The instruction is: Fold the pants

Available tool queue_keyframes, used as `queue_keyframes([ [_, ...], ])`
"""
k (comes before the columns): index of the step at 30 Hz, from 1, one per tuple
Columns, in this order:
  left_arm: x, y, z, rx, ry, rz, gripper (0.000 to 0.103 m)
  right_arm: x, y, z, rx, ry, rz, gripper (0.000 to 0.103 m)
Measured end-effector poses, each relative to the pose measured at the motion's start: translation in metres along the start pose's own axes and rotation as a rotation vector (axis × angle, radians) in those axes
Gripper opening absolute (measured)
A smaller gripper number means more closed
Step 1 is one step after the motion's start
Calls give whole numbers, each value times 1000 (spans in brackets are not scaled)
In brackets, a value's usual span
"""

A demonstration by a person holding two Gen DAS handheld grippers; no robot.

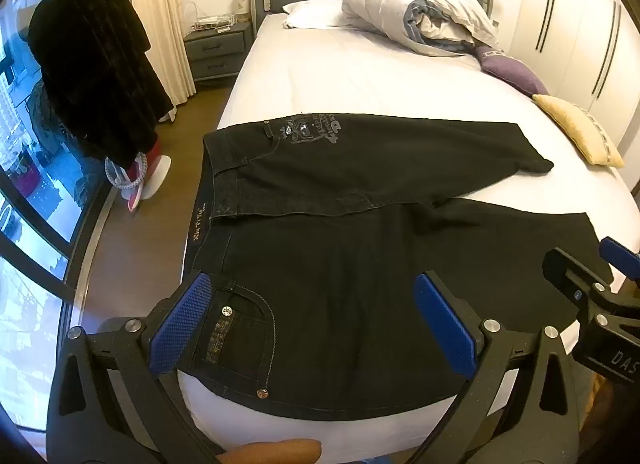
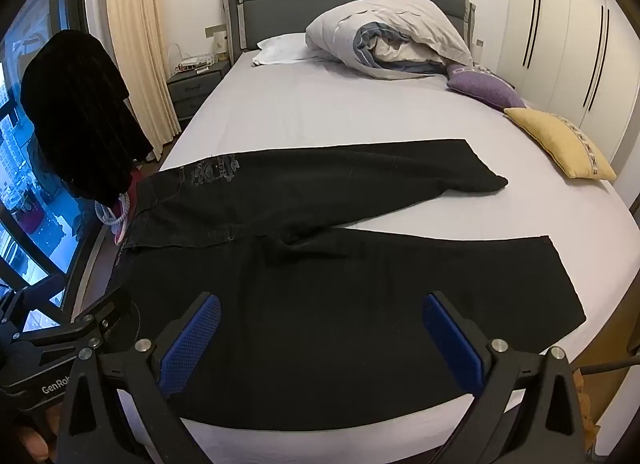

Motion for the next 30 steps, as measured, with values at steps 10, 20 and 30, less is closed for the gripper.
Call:
queue_keyframes([
  [10, -3, 1, -2, 2, -1, -1, 103, 5, 6, 5, -5, 4, 10, 103],
  [20, 0, 3, -1, 2, 2, 0, 103, 12, 10, 1, 0, 12, 39, 103],
  [30, 2, 5, 1, 5, -3, -2, 103, 12, 9, 2, 4, 19, 54, 103],
])
Point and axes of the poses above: each gripper's, at about its wrist camera, not at the fingertips, and x roughly the way its jaws point, z to its left, y to its underside, the point moved 3 cm from there along x, roughly the way its jaws point, and after that the axes turned 11 degrees about -y, right-handed, at the moved point
